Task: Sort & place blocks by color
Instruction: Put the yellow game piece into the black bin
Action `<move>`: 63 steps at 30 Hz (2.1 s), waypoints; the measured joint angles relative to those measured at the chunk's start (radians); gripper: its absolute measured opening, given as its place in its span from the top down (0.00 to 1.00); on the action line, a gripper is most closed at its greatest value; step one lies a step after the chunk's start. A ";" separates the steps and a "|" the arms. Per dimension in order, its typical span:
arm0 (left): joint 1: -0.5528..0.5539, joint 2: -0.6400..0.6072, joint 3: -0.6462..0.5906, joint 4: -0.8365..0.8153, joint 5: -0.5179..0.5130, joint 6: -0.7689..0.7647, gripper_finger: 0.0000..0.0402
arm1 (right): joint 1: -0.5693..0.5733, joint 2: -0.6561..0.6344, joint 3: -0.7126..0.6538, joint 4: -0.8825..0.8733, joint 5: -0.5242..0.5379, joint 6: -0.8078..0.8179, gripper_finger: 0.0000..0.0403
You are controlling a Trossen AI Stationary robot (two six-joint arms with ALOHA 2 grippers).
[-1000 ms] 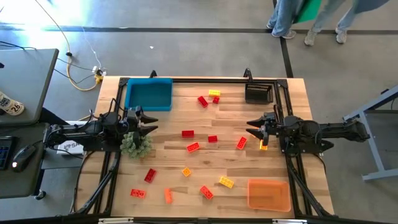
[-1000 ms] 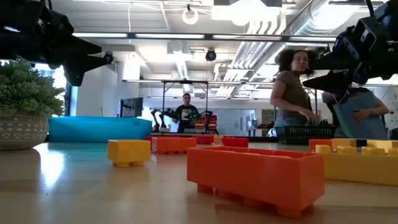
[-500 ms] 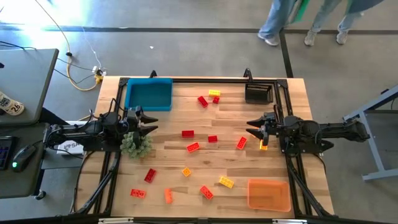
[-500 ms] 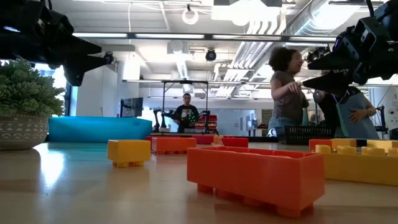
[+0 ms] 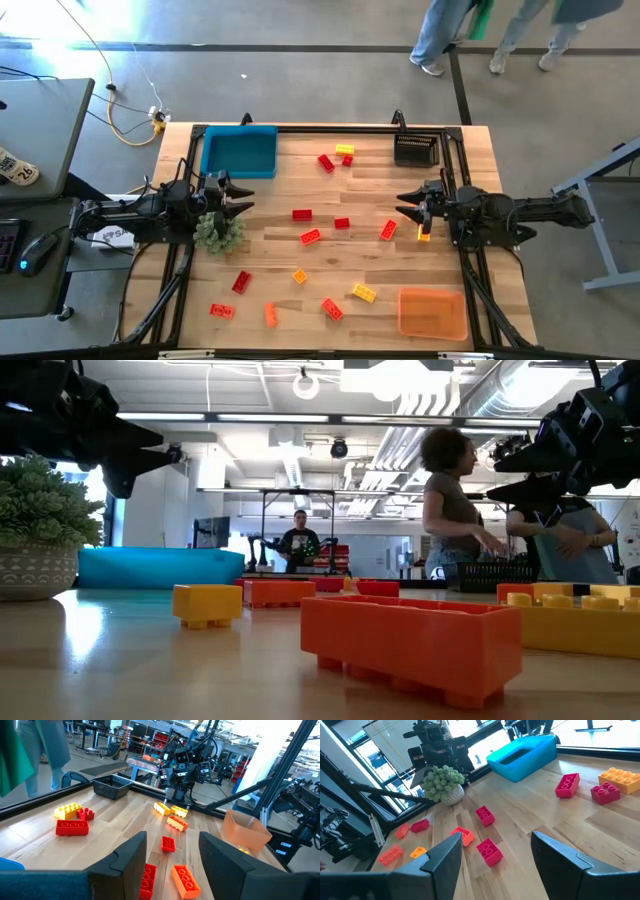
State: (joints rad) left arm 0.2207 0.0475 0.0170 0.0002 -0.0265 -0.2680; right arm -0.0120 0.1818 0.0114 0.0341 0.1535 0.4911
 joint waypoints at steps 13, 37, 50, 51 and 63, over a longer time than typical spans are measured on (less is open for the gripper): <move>0.000 0.000 0.000 0.000 0.000 0.000 0.58 | 0.000 0.000 0.000 0.042 0.033 0.196 0.44; 0.000 0.000 0.000 0.005 -0.011 -0.069 0.58 | 0.000 0.000 0.005 0.356 0.160 0.429 0.44; 0.000 0.000 0.000 0.005 -0.011 -0.070 0.58 | 0.000 0.182 0.414 -0.155 0.179 0.486 0.44; 0.000 0.000 0.000 0.005 -0.011 -0.070 0.58 | 0.000 0.207 0.452 -0.221 0.177 0.513 0.44; 0.000 0.000 0.000 0.005 -0.011 -0.070 0.58 | 0.000 0.513 0.745 -0.812 0.057 0.897 0.44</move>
State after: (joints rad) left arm 0.2208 0.0477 0.0167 0.0055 -0.0380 -0.3378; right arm -0.0120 0.6947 0.7560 -0.7781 0.2101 1.3881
